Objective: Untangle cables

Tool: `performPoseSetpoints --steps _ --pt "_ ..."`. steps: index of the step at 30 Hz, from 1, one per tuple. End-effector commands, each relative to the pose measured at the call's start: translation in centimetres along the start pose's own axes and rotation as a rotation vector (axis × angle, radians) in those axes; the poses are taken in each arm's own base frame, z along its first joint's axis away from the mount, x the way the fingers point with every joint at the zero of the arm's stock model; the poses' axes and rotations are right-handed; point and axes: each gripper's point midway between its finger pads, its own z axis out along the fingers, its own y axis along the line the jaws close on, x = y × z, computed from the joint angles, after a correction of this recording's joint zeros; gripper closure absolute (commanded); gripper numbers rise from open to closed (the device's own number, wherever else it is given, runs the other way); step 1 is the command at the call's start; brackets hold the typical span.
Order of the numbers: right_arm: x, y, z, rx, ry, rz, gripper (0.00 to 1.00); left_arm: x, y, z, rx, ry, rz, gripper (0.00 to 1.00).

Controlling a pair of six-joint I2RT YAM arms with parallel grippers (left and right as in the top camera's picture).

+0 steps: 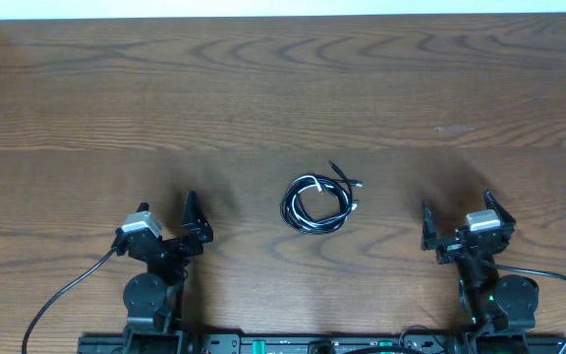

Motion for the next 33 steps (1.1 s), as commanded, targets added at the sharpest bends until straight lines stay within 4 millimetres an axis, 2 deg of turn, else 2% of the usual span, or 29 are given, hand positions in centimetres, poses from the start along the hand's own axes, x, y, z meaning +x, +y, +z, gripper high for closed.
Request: performPoseSetpoints --steps 1,33 --pt "0.04 0.01 -0.02 0.002 0.0 -0.006 0.01 1.43 0.94 0.03 -0.038 0.046 0.02 0.04" --pt "0.08 -0.21 -0.02 0.015 0.002 -0.007 0.01 1.42 0.92 0.03 -0.037 0.046 0.019 0.04"
